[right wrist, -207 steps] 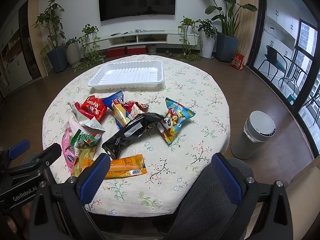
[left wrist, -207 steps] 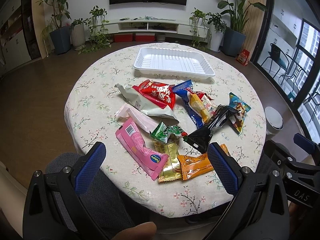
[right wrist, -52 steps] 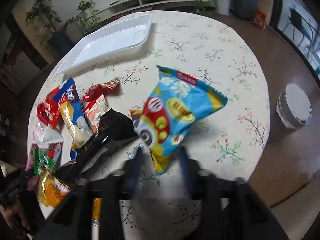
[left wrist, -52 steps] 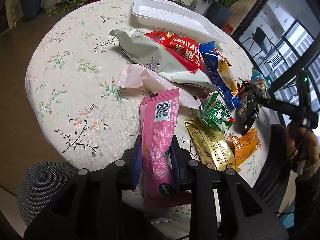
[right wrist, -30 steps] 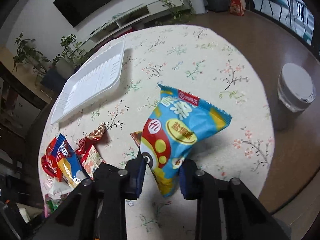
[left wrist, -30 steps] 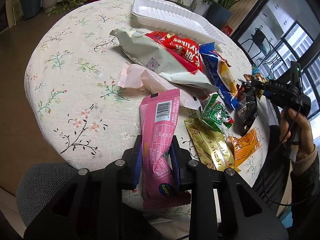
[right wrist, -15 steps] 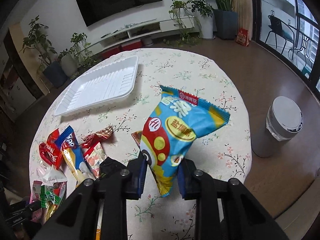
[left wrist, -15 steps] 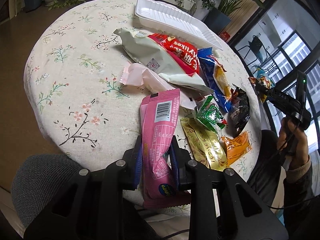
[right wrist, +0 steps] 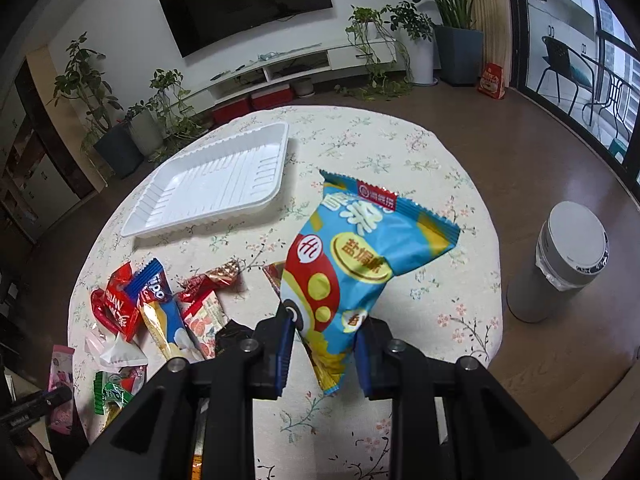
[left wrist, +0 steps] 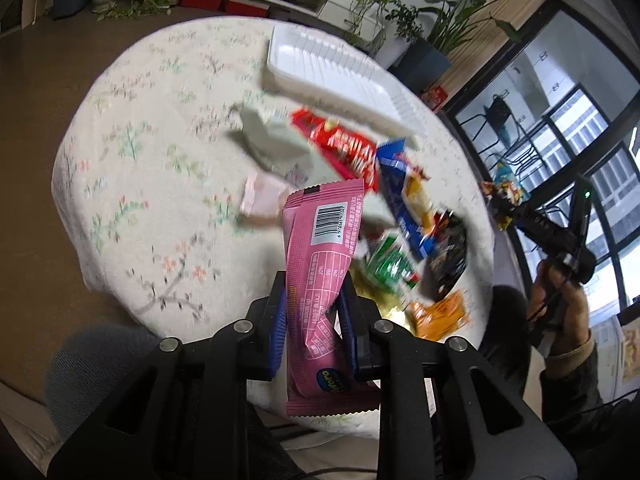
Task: Organize snacks
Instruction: 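Carry the pink bar and cartoon bag over the white tray with both tools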
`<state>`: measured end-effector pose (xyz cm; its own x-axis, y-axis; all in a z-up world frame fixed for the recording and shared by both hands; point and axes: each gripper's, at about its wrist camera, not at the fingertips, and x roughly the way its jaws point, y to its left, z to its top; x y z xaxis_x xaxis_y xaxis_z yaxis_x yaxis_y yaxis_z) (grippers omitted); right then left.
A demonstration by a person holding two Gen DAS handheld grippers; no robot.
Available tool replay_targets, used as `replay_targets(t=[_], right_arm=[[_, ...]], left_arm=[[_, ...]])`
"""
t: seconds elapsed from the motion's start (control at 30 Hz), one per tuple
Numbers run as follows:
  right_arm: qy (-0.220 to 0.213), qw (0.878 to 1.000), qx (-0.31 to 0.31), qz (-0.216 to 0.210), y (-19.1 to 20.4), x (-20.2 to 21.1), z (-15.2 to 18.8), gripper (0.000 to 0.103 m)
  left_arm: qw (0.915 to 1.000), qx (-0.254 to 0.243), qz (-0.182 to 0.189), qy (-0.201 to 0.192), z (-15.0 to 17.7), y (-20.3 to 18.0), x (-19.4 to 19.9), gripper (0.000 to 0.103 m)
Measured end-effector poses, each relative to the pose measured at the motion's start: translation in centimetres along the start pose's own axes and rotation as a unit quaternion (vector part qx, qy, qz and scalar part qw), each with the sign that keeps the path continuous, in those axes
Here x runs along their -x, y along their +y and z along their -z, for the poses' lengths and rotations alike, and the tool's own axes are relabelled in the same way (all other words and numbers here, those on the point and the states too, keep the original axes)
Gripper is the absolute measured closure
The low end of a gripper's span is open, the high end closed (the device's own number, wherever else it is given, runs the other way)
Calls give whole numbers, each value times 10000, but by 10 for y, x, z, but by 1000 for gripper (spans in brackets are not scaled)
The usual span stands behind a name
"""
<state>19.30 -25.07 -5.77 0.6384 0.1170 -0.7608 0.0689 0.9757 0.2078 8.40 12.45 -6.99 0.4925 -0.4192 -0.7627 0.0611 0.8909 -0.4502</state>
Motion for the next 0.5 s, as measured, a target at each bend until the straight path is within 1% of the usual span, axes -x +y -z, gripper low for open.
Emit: replay_targets(t=[0.1,0.17,0.3,0.4,0.5], right_arm=[[-95,9999,126,-48,6,3,-12,75],[-167,9995,245,-96,11,5,-23,75],[-324,9980,499,-206,25,10,-48,75],[-417,9960,723,-327,38,6,-73,75],[-448,9939,942,-344,53,-6,-96,75]], left_arm=[[9999,-76,84,-99,-20,-3,6,82],[9995,-232,59,-185,-38,-5,11,82],[9981,-505,32,-362,-82,-9,17,82],[9965,-703,-37,-459,-124,-10,15,82],[9940,-948,-95,-531,-175,-15,6,82]])
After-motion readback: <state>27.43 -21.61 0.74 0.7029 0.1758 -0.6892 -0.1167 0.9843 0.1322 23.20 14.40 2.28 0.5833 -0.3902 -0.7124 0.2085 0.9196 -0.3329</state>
